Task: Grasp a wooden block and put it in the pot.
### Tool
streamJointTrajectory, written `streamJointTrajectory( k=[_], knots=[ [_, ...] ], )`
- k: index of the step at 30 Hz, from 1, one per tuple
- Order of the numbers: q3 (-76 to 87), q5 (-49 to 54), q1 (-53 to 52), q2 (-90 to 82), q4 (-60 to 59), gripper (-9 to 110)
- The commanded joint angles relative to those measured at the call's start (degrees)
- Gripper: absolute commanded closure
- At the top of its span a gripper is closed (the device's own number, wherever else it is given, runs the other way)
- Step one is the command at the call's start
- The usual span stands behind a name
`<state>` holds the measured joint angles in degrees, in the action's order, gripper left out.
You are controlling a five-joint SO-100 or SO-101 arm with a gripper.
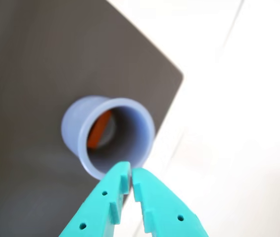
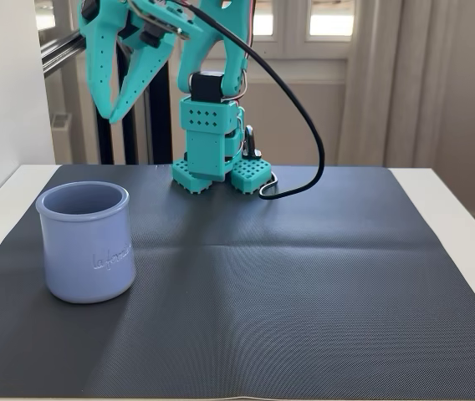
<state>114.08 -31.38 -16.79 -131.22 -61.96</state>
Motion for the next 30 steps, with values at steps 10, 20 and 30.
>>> streamJointTrajectory(
  k=[10, 20, 30],
  knots=[
    [30.1, 22.2, 9.0, -33.7, 18.5, 101],
    [46.8, 22.2, 12.0, -58.2, 18.3, 101],
    [58.4, 26.6, 18.1, -63.4, 18.8, 101]
  ],
)
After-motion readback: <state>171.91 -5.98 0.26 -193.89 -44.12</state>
